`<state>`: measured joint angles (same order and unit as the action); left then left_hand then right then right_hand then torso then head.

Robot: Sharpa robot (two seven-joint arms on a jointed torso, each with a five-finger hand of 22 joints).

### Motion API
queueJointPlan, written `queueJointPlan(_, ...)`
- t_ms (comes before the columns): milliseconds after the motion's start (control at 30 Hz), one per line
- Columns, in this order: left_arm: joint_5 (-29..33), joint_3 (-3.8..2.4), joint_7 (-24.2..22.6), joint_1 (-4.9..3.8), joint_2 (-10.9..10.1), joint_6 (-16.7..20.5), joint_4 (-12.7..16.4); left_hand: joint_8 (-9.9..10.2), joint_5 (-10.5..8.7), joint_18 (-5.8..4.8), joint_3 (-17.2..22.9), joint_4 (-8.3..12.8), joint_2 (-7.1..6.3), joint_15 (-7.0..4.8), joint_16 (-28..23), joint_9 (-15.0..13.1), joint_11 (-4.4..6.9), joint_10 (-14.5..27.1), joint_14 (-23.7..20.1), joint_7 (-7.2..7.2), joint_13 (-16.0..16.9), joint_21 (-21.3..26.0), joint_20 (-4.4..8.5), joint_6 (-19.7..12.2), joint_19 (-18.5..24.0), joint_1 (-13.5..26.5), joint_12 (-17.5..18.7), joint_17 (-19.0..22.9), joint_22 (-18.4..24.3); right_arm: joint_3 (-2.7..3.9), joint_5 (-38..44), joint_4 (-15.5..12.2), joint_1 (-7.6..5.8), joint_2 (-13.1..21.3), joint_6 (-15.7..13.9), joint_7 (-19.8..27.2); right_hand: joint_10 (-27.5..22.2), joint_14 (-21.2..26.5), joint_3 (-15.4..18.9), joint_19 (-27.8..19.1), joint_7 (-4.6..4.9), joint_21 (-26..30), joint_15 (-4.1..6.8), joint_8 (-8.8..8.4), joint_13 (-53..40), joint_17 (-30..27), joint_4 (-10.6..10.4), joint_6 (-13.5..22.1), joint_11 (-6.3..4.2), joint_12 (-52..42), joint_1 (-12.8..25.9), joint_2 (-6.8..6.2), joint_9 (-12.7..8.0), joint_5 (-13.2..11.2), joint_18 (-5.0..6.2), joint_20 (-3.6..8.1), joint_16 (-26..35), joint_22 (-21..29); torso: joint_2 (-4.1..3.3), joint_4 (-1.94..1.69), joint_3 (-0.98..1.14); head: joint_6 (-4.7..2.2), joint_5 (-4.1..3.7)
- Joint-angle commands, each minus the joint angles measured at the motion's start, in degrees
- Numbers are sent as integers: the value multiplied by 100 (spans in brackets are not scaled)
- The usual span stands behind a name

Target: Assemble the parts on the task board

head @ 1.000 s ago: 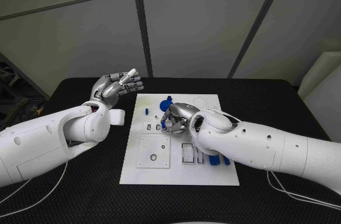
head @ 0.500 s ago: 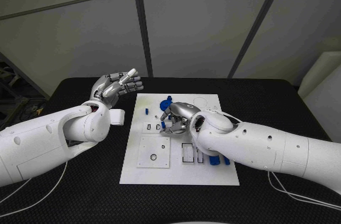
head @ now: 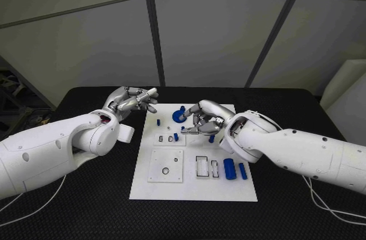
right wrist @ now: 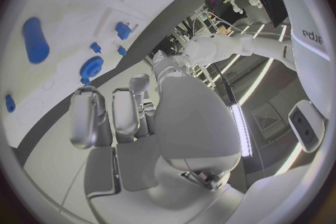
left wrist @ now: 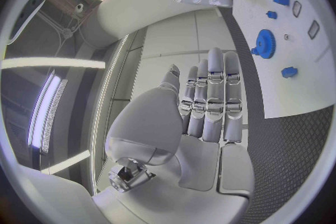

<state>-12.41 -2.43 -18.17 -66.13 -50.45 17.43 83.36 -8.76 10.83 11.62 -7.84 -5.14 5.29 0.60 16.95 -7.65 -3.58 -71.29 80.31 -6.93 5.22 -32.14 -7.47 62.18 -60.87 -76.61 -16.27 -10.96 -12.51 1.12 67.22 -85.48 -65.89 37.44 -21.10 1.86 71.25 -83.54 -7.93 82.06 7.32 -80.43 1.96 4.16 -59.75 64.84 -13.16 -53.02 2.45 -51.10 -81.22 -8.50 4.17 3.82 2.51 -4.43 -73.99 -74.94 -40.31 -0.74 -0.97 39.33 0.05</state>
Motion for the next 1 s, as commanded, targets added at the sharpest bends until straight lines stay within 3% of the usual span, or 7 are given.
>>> queueJointPlan(33, -1751, -7, 1295, -19, 19, -737, -52, -79, -55, -105, -89, -56, 18, -159, 315, -105, 162, -376, 407, 131, 105, -274, 176, 228, -348, 101, -110, -315, -137, 72, -1468, -68, -94, 191, 308, 772, -111, 60, 1, -140, -16, 233, 11, 30, 238, -210, 54, -93, -16, 265, -28, 48, 7, -3, 112, 10, 202, -145, 89, 27, 27, 13, 40)
queueJointPlan(133, -2376, -8, 1899, -50, 54, -1023, -72, -129, -87, -112, -186, -139, 5, -313, 819, -245, 307, -754, 610, 254, 294, -586, 331, 404, -622, 174, -275, -759, -313, 129, -1784, -95, -200, 387, 256, 794, -97, 44, 5, -131, -25, 251, 19, 30, 276, -214, 65, -141, -25, 286, -17, 73, 8, 33, 111, 15, 227, -136, 137, 37, 44, 38, 73)
queueJointPlan(267, -3149, -8, 2834, -132, 171, -1455, -121, -225, -101, -161, -371, -439, 58, -495, 3657, -681, 470, -1037, 642, 429, 950, -1325, 510, 561, -810, 347, -653, -3580, -832, 172, -2069, -84, -374, 641, 146, 751, -58, 11, 23, -99, -34, 248, 27, 5, 300, -194, 74, -146, -35, 278, 11, 77, -2, 82, 104, 23, 235, -151, 208, 49, 66, 71, 121)
queueJointPlan(367, -3566, -6, 3368, -204, 306, -1678, -189, -321, -269, -274, -527, -686, 22, -526, 4881, -969, 504, -1112, 718, 436, 1498, -2186, 578, 602, -1034, 533, -1035, -4948, -1936, 184, -2171, -56, -447, 760, 101, 688, -39, -2, 34, -82, -36, 239, 29, -9, 305, -186, 71, -137, -37, 269, 30, 75, -7, 88, 100, 26, 237, -164, 259, 60, 77, 89, 155)
queueJointPlan(500, -4038, 83, 4048, -340, 592, -1845, -366, -533, -694, -451, -630, -1011, 87, -582, 5964, -1634, 544, -1135, 731, 530, 3962, -3339, 650, 520, -1295, 552, -3014, -6167, -3422, 193, -2335, -33, -506, 863, 98, 576, -1, -20, 51, -62, -37, 232, 32, -20, 297, -178, 56, -136, -39, 236, 67, 82, -10, 74, 95, 29, 243, -176, 315, 66, 95, 102, 191)
queueJointPlan(633, -4273, 244, 4538, -472, 909, -1934, -571, -724, -729, -519, -732, -1126, 72, -617, 6295, -2400, 571, -1011, 707, 521, 5139, -3856, 646, 316, -1281, 539, -3775, -6551, -4078, 196, -2364, -57, -529, 894, 107, 473, 14, -23, 52, -55, -38, 227, 32, -22, 281, -173, 55, -135, -40, 211, 70, 83, -11, 71, 93, 30, 242, -183, 341, 82, 114, 132, 209)
queueJointPlan(1000, -4454, 340, 5128, -549, 1414, -2230, -853, -694, -724, -591, -774, -1122, 109, -568, 5953, -3131, 515, -699, 579, 458, 5255, -4257, 615, -8, -1477, 458, -3252, -6159, -4705, 197, -2243, -79, -540, 935, 80, 315, 82, -41, 52, -27, -44, 206, 36, -20, 217, -151, 50, -155, -46, 109, 79, 108, -9, 70, 85, 34, 236, -210, 332, 83, 118, 176, 220)
